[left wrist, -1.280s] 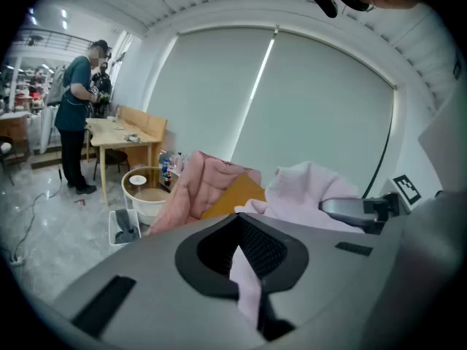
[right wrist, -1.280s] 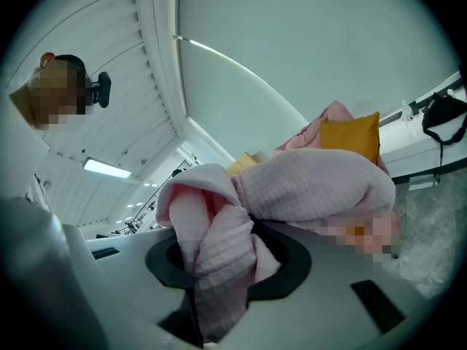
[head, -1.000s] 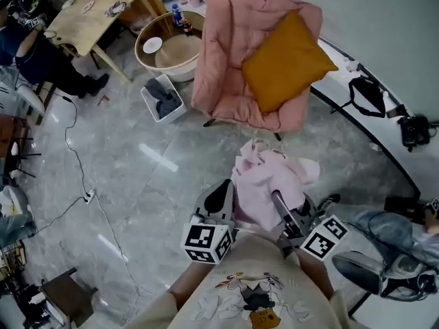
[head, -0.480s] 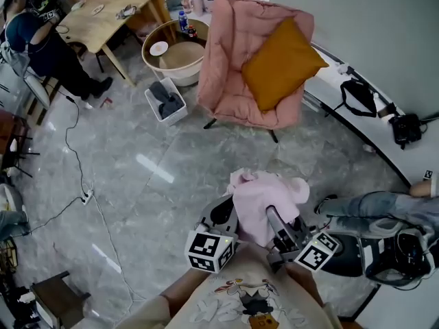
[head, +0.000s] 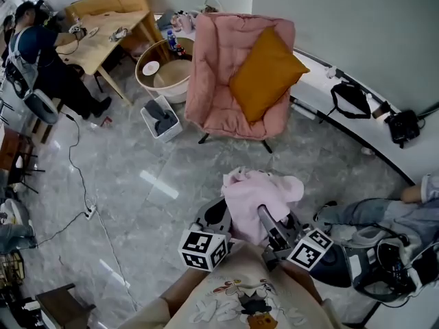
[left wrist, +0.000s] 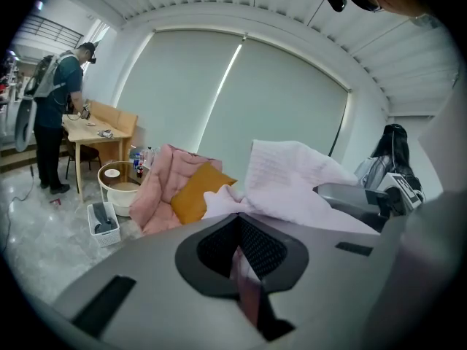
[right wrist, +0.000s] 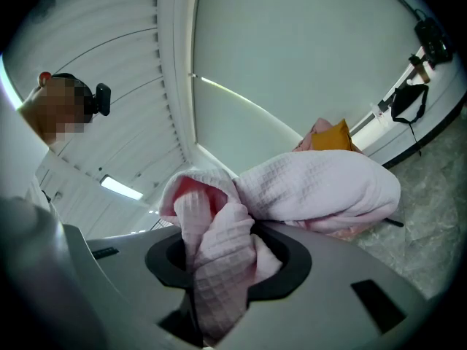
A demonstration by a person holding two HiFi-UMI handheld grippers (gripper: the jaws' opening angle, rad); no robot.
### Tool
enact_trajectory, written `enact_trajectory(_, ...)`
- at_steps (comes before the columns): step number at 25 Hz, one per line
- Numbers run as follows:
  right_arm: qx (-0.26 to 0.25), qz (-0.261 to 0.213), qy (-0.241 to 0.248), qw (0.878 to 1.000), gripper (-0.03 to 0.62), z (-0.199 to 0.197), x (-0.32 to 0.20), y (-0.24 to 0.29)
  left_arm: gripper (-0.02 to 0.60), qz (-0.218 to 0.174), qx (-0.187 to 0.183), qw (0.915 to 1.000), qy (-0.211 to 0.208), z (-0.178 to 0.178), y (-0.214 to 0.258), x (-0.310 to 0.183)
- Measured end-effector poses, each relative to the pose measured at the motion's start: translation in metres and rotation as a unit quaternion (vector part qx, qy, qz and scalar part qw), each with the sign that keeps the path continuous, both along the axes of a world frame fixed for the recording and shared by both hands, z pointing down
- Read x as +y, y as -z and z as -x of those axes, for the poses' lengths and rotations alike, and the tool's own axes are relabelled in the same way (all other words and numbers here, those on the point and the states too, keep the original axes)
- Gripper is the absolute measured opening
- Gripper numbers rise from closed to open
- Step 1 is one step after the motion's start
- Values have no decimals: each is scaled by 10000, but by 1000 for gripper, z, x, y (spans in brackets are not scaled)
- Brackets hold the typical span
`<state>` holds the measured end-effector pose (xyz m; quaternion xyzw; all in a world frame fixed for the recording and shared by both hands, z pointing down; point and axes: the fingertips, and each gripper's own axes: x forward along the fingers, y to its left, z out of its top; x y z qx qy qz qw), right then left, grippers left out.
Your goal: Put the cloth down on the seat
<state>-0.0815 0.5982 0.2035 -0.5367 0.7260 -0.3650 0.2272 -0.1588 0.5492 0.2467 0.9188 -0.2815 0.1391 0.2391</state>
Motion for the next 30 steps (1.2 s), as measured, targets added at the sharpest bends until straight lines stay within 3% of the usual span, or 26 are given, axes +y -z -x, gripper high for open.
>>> enact_trajectory(6,80,-47,-57,9999,166,-48,6,-7,5,41,-188,9998,-78,-43,-8,5)
enact_trajectory(10,-225,53,-236,9995,166,-71,8,-19,5,297,-308,9991,-2,-52,-15,9)
enact_trajectory(16,-279,53,-338,9990,164,-91,-12,-31,5,291,-358,9989,-41,-67,-24,-15)
enact_trajectory(22,-148,249,-324,9991,164,-98,-49,-39,5,447,-224,9986,-171,-86,-34,-57)
enact_trajectory(30,-89,257,-200,9994,164,-92,-127,-23,5,414,-45,9991,-124,-85,-23,-141)
